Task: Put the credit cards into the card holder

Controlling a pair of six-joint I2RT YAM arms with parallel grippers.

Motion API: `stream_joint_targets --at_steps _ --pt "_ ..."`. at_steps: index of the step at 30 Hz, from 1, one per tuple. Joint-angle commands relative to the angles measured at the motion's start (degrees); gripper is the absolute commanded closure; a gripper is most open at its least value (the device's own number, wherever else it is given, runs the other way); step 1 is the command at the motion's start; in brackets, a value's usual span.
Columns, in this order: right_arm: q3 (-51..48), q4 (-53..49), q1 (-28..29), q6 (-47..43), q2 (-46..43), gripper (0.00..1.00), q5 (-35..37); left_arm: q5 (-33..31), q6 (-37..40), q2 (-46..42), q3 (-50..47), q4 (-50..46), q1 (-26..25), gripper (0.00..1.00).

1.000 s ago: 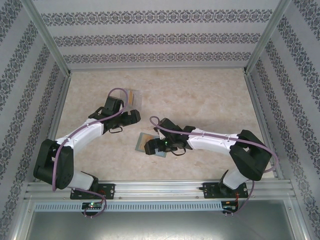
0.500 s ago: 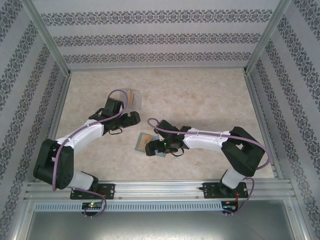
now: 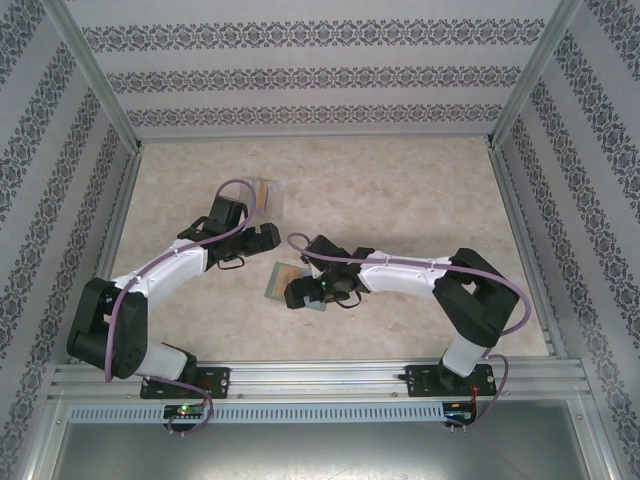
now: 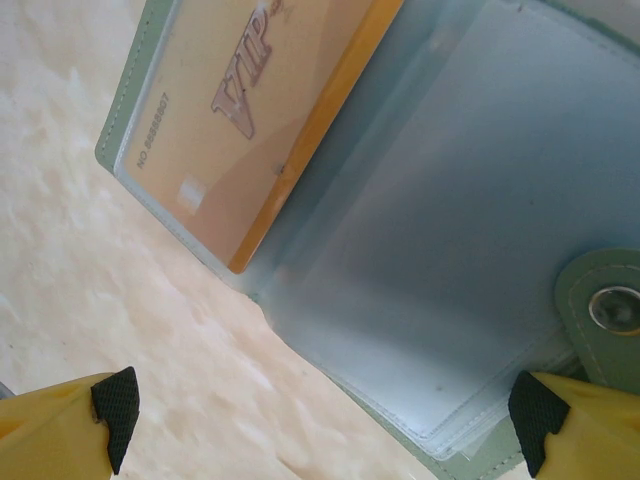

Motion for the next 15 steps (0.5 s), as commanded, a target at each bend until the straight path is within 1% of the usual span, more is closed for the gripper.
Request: stream_joint_targets --at_steps 1,5,9,11,15 --pt "2.37 -1.27 -0.19 -2.23 3.39 0.02 -2.39 -0.64 0.08 0.83 1.13 -0.67 0.84 0.01" --pt "3.21 -1.84 -0.13 -3.03 4.13 0.02 -2.82 -0.83 -0.02 0.53 0.84 -0.53 0.82 0.01" --pt "4.18 -2.02 -0.12 -4.70 3.72 0.02 -2.35 -0.91 0.49 1.01 1.18 -2.39 1.25 0.01" --pt "5.02 -2.17 -0.31 -5.95 3.92 0.02 -1.94 -0.98 1.32 0.94 1.56 -4.40 1.84 0.01" --pt "5.62 -0.17 -0.38 -8.31 3.81 0.02 -1.42 -3.43 3.84 -0.20 4.10 -12.57 1.95 0.01"
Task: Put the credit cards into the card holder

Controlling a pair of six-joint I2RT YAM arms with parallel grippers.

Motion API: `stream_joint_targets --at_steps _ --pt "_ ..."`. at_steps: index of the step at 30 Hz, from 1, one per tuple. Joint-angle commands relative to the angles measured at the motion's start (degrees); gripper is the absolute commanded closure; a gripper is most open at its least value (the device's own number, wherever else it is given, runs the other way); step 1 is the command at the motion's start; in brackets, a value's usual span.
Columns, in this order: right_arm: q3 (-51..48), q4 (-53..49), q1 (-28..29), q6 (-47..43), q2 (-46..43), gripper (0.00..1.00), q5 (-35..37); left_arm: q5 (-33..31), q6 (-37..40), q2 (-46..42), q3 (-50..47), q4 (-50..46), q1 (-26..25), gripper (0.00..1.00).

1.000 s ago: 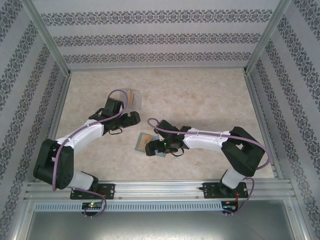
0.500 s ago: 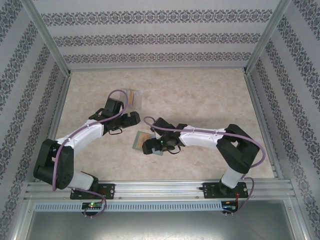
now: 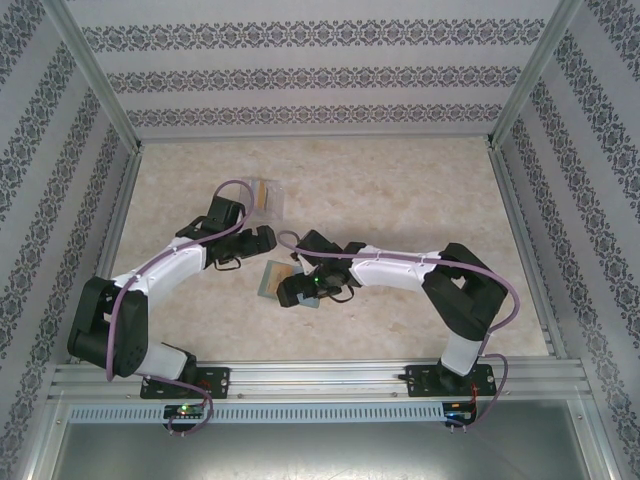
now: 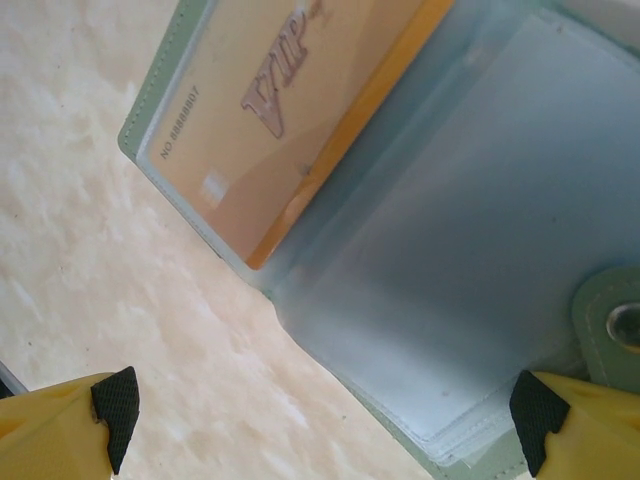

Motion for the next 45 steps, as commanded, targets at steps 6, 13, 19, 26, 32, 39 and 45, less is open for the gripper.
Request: stream_joint_targets --at_steps 6,13,19,26,32,39,45 --pt "3.63 2.27 -0.28 -5.32 3.76 0.02 -0.21 0.36 2.39 -0.86 2.08 -12.25 0.99 0.01" --pt "2.08 3.96 0.03 -7.20 -0.46 0.02 5.91 8.23 0.46 -3.01 -0.78 -10.73 0.76 0.00" --pt "-13.20 13.12 -0.11 -8.77 -20.50 0.02 29.30 7.79 -1.34 -4.81 0.52 -13.92 -3.49 0.00" --pt "-19.96 8.71 -3.26 -1.82 -27.70 0.02 45.43 -0.40 -2.29 -2.00 8.41 -21.76 -13.05 0.00" --pt "-25.98 11.25 -10.97 1.48 -34.98 0.02 40.41 -9.54 -4.18 8.51 16.43 -30.43 -22.20 0.00" --pt "-28.59 11.25 -17.13 0.26 -41.04 0.02 36.63 -8.73 -1.45 21.61 27.24 -37.28 -26.70 0.00" --pt "-31.31 11.15 -20.40 0.55 -44.34 0.02 34.50 -7.03 1.18 28.47 32.24 -41.58 -27.85 0.00"
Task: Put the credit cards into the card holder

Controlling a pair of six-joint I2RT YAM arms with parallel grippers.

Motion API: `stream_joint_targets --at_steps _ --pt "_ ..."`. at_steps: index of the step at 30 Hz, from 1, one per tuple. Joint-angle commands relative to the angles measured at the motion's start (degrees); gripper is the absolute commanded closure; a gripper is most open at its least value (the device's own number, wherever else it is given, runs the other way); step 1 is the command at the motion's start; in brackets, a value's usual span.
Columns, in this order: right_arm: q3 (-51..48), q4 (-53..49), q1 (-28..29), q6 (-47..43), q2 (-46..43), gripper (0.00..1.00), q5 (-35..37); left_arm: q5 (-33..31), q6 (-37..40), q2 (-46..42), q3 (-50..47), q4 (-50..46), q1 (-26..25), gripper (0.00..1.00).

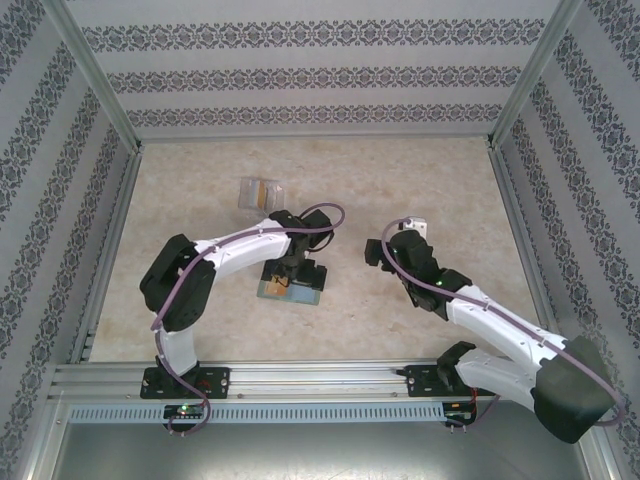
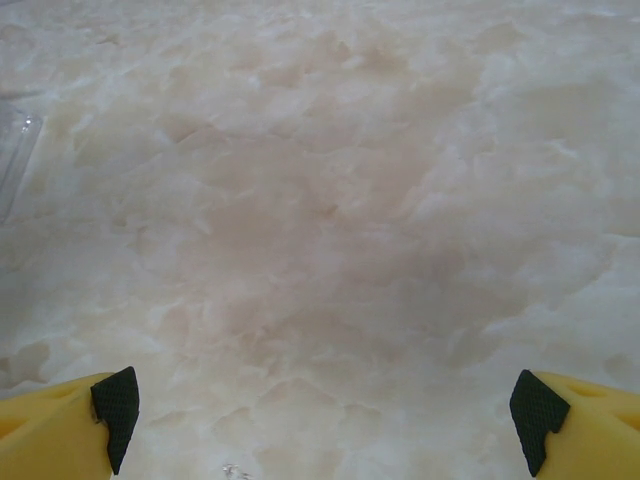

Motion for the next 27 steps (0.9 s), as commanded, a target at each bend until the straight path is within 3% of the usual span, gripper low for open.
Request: stream_joint_targets --at_steps 1,13,27 --pt "-2.24 0.49 -1.32 0.78 -1.71 0.02 -2.35 -1.01 2.57 4.01 3.77 -7.21 -1.63 0.00" --pt "-4.95 -0.25 -4.71 0.16 -6.29 0.02 -6.22 -4.33 2.07 7.80 5.66 -9.19 -2.11 0.00" --pt "-5.33 -0.32 -5.86 0.87 -6.60 0.02 -7.63 -0.80 2.85 8.72 6.98 -6.66 -2.06 0.00"
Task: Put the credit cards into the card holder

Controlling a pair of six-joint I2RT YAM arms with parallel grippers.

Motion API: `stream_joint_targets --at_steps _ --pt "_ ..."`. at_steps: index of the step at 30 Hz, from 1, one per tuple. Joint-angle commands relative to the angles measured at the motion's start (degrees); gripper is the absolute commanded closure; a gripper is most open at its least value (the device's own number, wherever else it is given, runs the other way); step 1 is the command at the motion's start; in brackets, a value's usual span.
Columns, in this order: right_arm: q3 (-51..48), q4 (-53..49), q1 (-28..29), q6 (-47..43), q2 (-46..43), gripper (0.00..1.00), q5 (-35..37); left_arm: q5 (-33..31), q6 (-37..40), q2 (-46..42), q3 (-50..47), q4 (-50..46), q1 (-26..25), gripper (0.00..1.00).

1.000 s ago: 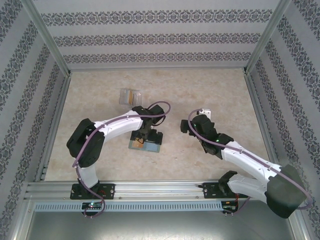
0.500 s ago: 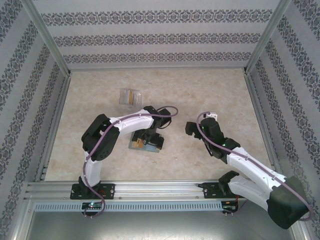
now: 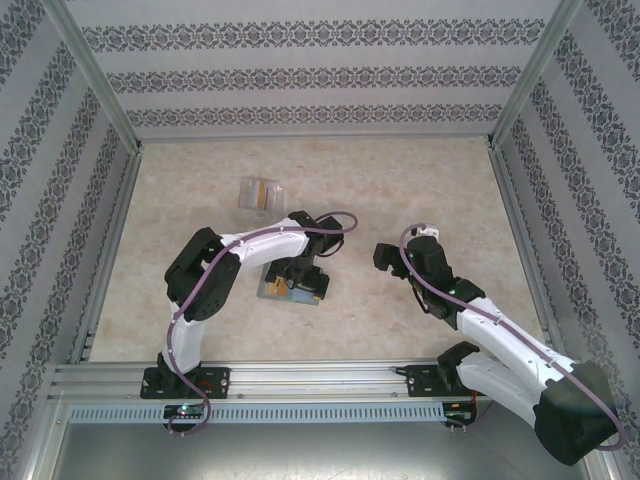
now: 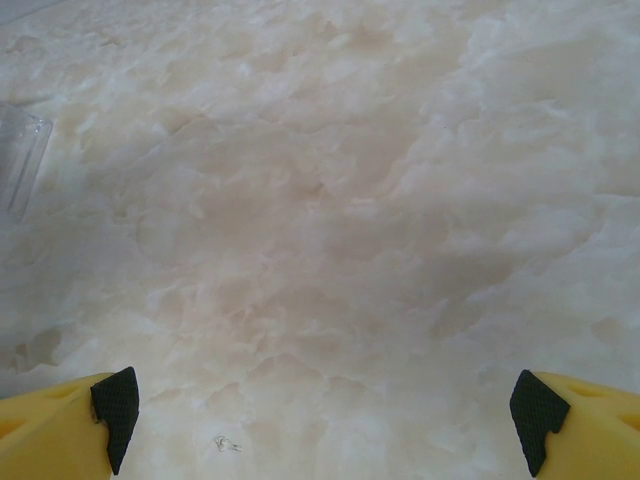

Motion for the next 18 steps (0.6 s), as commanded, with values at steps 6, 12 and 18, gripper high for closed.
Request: stream_joint_targets --at_steps 6,12,18 --pt "-1.11 -0.54 -0.77 0.87 -1.07 0.02 -0.35 -1.00 0.95 1.89 1.08 0.04 -0.34 0.00" --pt "-1.11 -1.28 -0.97 1.04 -1.66 0.02 -0.21 -2.90 0.55 1.22 -0.99 1.86 0.21 0.01" --pt "-0.77 -1.18 -1.09 0.80 -1.42 0.03 -0.48 -2.06 1.09 -1.17 -3.23 4.47 0.96 0.09"
